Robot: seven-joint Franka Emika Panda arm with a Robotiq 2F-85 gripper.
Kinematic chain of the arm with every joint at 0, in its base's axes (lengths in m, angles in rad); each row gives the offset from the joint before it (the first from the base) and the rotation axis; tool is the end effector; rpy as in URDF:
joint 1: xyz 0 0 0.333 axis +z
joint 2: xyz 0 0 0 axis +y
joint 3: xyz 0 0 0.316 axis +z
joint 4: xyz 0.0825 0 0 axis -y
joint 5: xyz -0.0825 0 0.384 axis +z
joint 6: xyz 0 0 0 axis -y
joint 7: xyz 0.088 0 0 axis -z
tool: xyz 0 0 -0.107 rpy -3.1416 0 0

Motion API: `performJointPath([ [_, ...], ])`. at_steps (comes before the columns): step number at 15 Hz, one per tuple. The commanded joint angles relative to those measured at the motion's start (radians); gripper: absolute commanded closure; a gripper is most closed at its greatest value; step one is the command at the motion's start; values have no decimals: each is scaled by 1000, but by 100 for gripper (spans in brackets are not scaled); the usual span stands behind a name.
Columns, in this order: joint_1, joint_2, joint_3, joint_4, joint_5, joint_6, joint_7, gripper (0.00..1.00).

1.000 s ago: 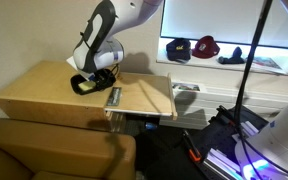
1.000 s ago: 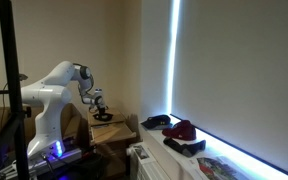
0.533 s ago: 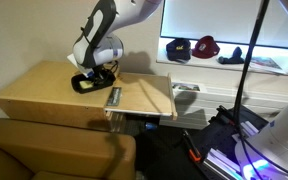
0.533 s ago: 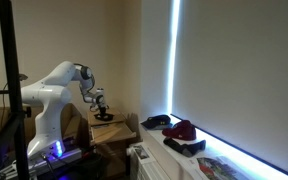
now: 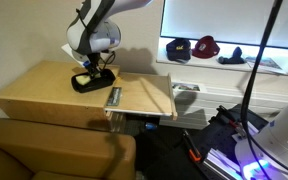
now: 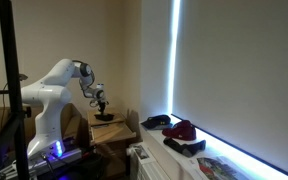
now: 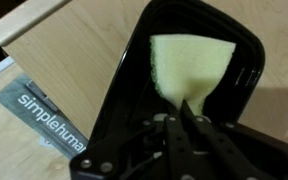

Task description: Remove sponge from the black sponge holder to the table surface

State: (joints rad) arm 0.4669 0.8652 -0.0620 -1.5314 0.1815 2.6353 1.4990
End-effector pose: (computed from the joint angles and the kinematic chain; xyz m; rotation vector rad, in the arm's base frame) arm 0.6658 0.2890 0.1664 -2.3862 1.6585 -0.1304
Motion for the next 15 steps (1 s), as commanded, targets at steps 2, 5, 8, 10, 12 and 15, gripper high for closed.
performJointPath([
  [2,-25,-206,5,-138,-55,-133,18,98],
  [5,-48,-316,-28,-224,-121,-215,55,98],
  [8,-92,-406,-63,-341,-186,-278,128,98],
  [10,-136,-444,-78,-441,-207,-287,182,98],
  [12,-188,-452,-84,-533,-199,-262,228,98],
  [15,-282,-407,-46,-636,-94,-142,234,98],
])
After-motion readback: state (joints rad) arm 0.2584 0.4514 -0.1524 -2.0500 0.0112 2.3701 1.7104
